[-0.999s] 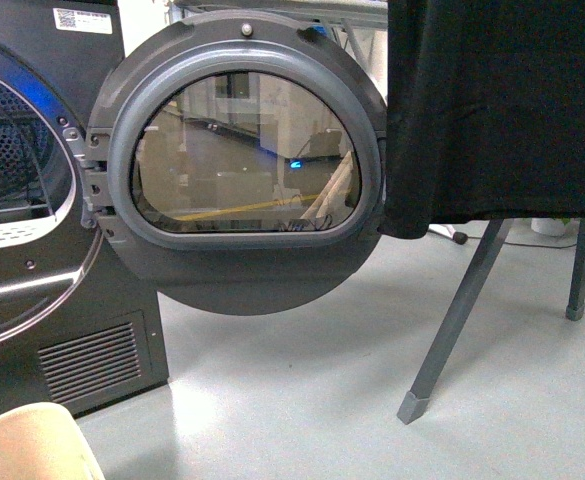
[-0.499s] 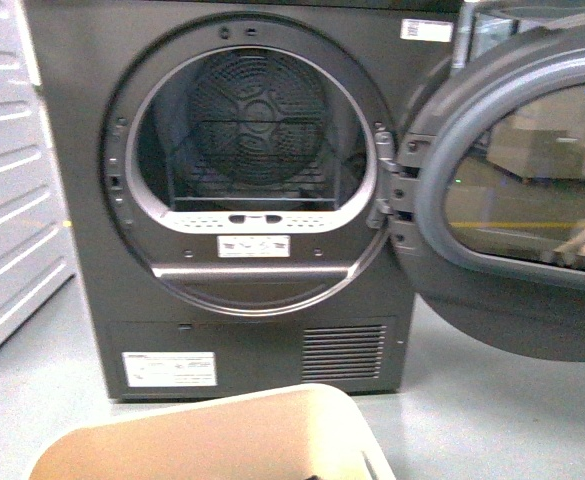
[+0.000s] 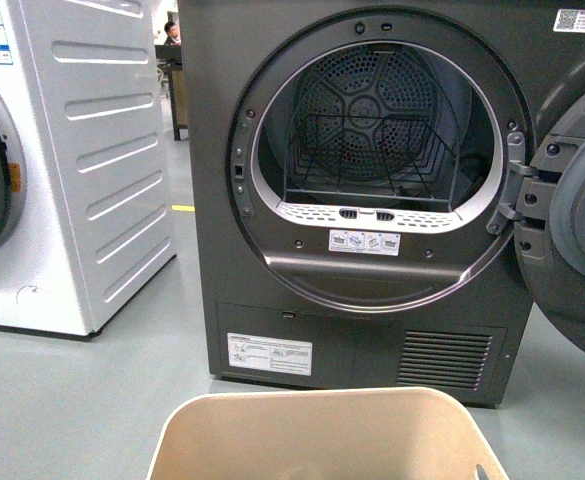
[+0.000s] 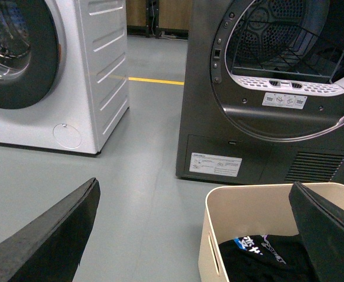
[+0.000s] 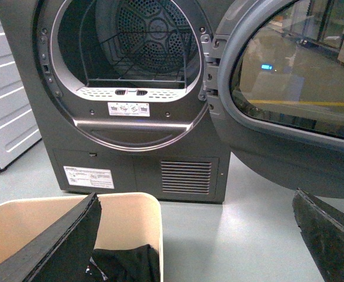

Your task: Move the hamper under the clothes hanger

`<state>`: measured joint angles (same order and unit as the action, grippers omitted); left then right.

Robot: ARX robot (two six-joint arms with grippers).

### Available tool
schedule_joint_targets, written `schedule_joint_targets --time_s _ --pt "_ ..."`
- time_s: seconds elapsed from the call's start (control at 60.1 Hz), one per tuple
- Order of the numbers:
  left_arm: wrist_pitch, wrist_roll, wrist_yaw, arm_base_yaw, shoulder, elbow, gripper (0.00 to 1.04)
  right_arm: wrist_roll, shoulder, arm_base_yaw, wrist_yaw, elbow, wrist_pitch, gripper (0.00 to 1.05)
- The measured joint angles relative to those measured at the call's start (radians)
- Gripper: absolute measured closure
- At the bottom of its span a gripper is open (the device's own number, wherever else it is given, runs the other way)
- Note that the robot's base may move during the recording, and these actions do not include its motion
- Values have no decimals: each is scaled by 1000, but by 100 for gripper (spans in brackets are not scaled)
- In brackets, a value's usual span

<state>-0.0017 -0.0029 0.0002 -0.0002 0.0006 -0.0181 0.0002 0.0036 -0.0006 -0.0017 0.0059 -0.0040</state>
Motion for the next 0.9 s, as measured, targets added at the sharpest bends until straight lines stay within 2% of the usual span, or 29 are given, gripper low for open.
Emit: schedule_joint_targets --time_s 0.067,0.1,0.117,0.133,0.166,0.216,0.25,0.333,0.416,0.466,0.583,0.699,0.899 --pt "-13 -8 -8 -3 10 -4 7 0 0 0 -2 0 0 8" --pt "-122 -67 -58 2 69 -47 7 22 31 -35 -120 17 -39 8" --pt "-195 -114 -55 25 151 -88 7 42 92 -82 -245 42 -63 8" --pt "-211 -130 -50 37 183 -100 7 46 118 -98 -266 51 -63 8" --pt "-218 -175 -20 93 312 -140 7 51 235 -142 -425 93 -43 8" --pt "-165 -217 13 161 466 -186 7 47 384 -151 -526 151 4 8" --pt "-126 -235 19 195 555 -218 7 39 472 -145 -555 190 31 8" --pt "-25 -260 45 232 811 -332 7 -3 711 -99 -553 304 97 8" --pt "31 -260 42 219 1033 -441 7 -31 942 -50 -505 421 122 8" --pt "58 -239 24 191 1193 -528 7 -54 1128 -12 -455 514 127 8" --pt "77 -198 96 149 1400 -650 7 -98 1374 37 -375 652 130 8" --pt "90 -188 123 106 1629 -760 7 -133 1613 77 -272 792 149 8" --pt "74 -185 121 34 1845 -835 7 -175 1862 107 -172 934 162 8"
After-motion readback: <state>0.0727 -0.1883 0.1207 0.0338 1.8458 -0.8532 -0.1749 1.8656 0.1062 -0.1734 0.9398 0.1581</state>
